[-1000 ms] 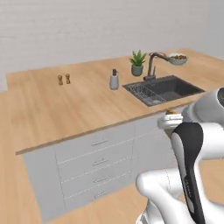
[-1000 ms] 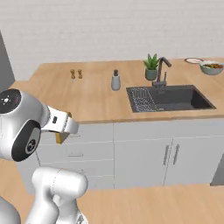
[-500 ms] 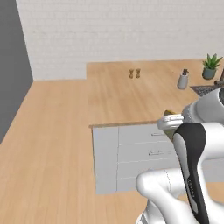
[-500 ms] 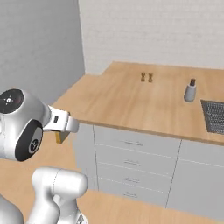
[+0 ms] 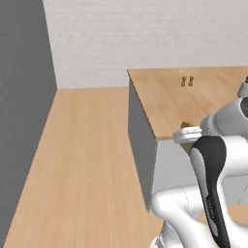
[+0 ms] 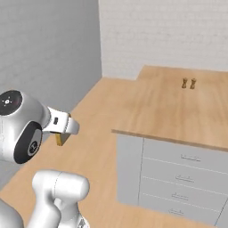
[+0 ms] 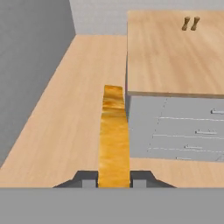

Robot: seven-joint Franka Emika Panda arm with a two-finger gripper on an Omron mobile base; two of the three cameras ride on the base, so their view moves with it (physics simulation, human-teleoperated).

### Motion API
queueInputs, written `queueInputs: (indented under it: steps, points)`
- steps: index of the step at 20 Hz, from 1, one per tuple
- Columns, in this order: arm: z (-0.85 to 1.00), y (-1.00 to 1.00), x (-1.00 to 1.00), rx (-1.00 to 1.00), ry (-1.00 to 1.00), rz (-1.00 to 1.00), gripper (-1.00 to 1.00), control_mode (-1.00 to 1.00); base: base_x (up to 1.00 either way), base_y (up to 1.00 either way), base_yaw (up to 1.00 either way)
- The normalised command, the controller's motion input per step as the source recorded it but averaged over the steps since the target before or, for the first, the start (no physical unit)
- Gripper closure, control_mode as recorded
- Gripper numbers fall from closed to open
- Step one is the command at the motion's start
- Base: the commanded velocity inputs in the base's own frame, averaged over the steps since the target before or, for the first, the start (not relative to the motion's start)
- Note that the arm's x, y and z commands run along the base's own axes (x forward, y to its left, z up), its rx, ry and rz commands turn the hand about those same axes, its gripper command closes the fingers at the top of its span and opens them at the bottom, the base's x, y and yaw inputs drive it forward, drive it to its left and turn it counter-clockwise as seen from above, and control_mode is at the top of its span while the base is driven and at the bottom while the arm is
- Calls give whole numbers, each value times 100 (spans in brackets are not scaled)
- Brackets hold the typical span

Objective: Start the toaster. Once the lever pops up, take the bread to the plate on the dining counter.

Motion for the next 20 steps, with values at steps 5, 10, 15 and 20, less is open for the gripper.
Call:
queueInputs:
  steps: [5,10,15,20]
  points:
    - [0,0,0,0,0,0,100,100,79,100,-3]
    - [0,0,0,0,0,0,100,100,87,91,-11]
    - [0,0,0,0,0,0,100,100,96,52,-15]
    - [0,0,0,0,0,0,100,100,100,15,-10]
